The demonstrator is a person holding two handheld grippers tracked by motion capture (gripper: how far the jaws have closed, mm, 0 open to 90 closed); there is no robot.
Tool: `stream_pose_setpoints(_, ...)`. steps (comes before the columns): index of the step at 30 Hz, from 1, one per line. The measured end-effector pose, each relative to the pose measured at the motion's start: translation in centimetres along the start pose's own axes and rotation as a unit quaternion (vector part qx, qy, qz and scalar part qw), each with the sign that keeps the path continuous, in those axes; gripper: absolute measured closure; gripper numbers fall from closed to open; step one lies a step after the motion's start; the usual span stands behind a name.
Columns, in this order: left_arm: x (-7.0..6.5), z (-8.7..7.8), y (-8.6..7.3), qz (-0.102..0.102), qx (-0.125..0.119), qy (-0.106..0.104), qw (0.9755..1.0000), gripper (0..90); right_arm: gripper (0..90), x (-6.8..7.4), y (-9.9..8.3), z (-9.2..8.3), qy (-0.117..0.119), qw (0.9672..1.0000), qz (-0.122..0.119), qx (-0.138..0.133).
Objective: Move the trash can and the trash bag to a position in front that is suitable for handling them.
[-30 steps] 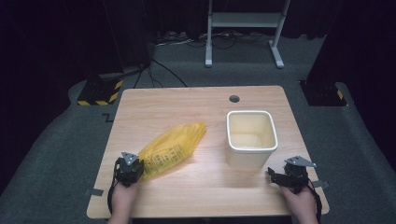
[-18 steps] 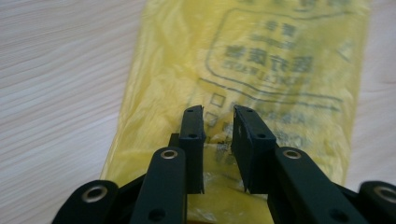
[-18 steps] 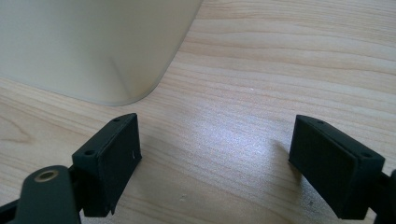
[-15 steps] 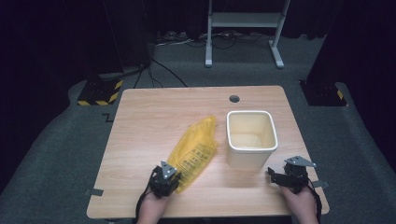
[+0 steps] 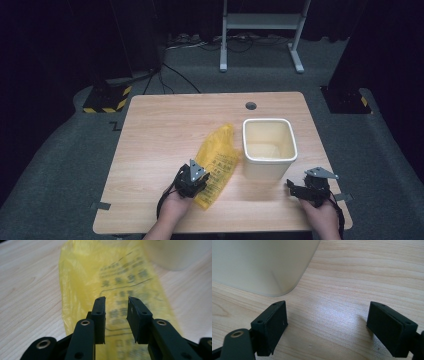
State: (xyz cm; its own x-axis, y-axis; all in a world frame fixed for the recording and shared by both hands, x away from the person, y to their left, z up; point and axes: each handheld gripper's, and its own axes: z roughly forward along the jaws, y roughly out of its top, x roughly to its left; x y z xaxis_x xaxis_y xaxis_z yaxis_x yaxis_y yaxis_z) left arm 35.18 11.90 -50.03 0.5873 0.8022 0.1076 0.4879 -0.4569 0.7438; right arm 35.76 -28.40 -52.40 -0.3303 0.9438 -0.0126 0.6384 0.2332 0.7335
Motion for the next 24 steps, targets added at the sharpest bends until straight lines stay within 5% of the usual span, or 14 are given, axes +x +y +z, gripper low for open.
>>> stream_pose_setpoints(7, -0.3, 1.6, -1.3, -0.027, 0.007, -0.005, 0.9996, 69.6, 16.1, 0.0, 0.0, 0.0, 0.000, 1.0000, -0.001, 0.000)
stream_pose_setpoints(14, 2.0, 0.3, -2.9, -0.077, 0.013, 0.040, 0.9961, 71.1, 16.2, 0.0, 0.0, 0.0, 0.000, 1.0000, 0.000, 0.000)
stream_pose_setpoints(16, 3.0, -0.4, -3.7, -0.105, 0.013, 0.060, 0.9925, 71.1, 16.2, 0.0, 0.0, 0.0, 0.000, 1.0000, 0.000, 0.000)
stream_pose_setpoints(17, 3.9, -1.2, -4.7, -0.134, 0.010, 0.079, 0.9878, 71.1, 16.2, 0.0, 0.0, 0.0, 0.000, 1.0000, 0.000, 0.000)
stream_pose_setpoints(18, 3.9, -1.2, -4.7, -0.134, 0.010, 0.079, 0.9878, 71.1, 16.2, 0.0, 0.0, 0.0, 0.000, 1.0000, 0.000, 0.000)
stream_pose_setpoints(19, 4.2, -1.6, -5.1, -0.147, 0.010, 0.088, 0.9852, 71.1, 16.2, 0.0, 0.0, 0.0, 0.000, 1.0000, 0.000, 0.000)
stream_pose_setpoints(20, 4.8, -2.3, -5.8, -0.171, 0.011, 0.106, 0.9795, 71.3, 16.2, 0.0, 0.0, 0.0, 0.000, 1.0000, 0.000, 0.000)
stream_pose_setpoints(24, 5.0, -3.1, -6.4, -0.186, 0.014, 0.110, 0.9763, 70.6, 16.2, 0.0, 0.0, 0.0, 0.000, 1.0000, 0.000, 0.000)
